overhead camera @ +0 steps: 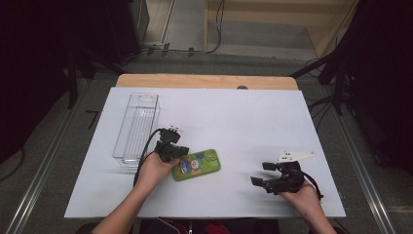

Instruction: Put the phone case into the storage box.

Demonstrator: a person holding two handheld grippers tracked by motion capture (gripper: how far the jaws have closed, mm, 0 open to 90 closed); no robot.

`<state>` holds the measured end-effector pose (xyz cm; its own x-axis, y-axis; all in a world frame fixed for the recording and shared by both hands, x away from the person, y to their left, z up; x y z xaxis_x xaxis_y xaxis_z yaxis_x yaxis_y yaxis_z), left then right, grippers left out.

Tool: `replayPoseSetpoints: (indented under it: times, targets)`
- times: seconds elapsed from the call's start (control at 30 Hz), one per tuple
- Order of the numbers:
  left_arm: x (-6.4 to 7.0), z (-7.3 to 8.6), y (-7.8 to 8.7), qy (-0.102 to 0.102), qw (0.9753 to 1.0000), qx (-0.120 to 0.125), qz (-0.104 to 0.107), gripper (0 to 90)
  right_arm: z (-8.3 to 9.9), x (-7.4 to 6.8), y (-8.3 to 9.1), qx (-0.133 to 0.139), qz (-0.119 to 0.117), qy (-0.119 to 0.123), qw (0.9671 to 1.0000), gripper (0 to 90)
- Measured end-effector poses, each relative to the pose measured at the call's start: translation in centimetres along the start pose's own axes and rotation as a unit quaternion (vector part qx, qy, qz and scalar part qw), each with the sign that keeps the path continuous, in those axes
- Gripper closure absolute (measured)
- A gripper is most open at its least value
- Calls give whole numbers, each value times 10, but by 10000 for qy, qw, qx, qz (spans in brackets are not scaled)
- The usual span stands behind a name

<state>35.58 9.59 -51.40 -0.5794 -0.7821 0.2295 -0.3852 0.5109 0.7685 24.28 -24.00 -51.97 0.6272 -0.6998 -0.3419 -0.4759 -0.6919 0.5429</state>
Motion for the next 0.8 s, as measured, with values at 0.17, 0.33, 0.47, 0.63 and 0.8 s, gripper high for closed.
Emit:
replayPoseSetpoints:
  times: [0.17, 0.33, 0.47, 0.63, 0.8]
  targets:
    - [3, 6, 4, -62, 9999, -37, 72, 900, 0, 0, 0, 11, -3, -7, 10000, 152]
    - [4, 13, 8, -55, 9998, -43, 182, 900, 0, 0, 0, 15, -2, 0, 10000, 152]
    - [2, 15, 9, -49, 9995, 23, 297, 892, 0, 0, 0, 5, -5, -4, 10000, 152]
    - [2, 12, 15, -117, 9989, 258, 363, 860, 0, 0, 0, 31, -5, -1, 10000, 152]
    - [7, 8, 26, -312, 9957, 529, 688, 687, 0, 1, 0, 27, -11, -3, 10000, 153]
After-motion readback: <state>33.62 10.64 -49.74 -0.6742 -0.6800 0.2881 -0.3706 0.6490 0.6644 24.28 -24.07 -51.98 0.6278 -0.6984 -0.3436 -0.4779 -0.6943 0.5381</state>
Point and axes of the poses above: each handheld gripper's, and its own axes: y roughly backward along the jaws, z roughly out of its underside, x roughly to its right, the point moved 3 cm from there along -y, roughly forward along the jaws, and after that the axes turned 7 degrees about x, right-handed, at the moved point
